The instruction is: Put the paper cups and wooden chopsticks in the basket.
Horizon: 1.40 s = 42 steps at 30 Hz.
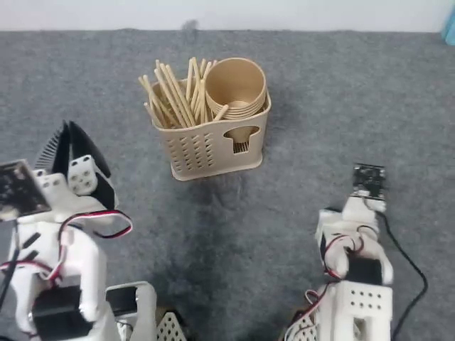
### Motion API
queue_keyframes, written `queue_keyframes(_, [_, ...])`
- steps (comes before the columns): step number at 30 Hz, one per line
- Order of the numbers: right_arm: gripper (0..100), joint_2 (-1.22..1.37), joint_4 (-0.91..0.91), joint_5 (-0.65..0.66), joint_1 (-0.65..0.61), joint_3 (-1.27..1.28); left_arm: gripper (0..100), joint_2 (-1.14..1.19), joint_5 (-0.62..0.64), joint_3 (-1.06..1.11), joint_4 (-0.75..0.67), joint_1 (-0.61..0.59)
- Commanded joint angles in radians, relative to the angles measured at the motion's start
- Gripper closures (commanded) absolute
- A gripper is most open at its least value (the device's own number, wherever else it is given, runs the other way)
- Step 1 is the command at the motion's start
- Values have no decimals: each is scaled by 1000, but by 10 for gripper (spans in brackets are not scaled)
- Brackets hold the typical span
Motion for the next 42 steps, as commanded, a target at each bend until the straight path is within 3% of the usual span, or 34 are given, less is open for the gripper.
queue_keyframes(1, [991,-191,145,-12,16,-120,988,-17,-11,27,32,-6])
queue_keyframes(5, [991,-397,260,32,19,-153,988,-175,-12,182,-6,-6])
queue_keyframes(11, [991,-349,259,86,41,-132,988,-489,-41,449,-18,-5])
queue_keyframes(23, [991,-374,265,130,-42,123,988,-488,-74,753,-32,43])
queue_keyframes(30, [991,-374,263,126,-82,186,988,-486,-181,1010,-236,40])
queue_keyframes(35, [991,-374,278,121,-102,184,988,-485,-189,1004,-181,41])
queue_keyframes(42, [991,-374,357,121,-105,186,988,-486,-189,1004,80,41])
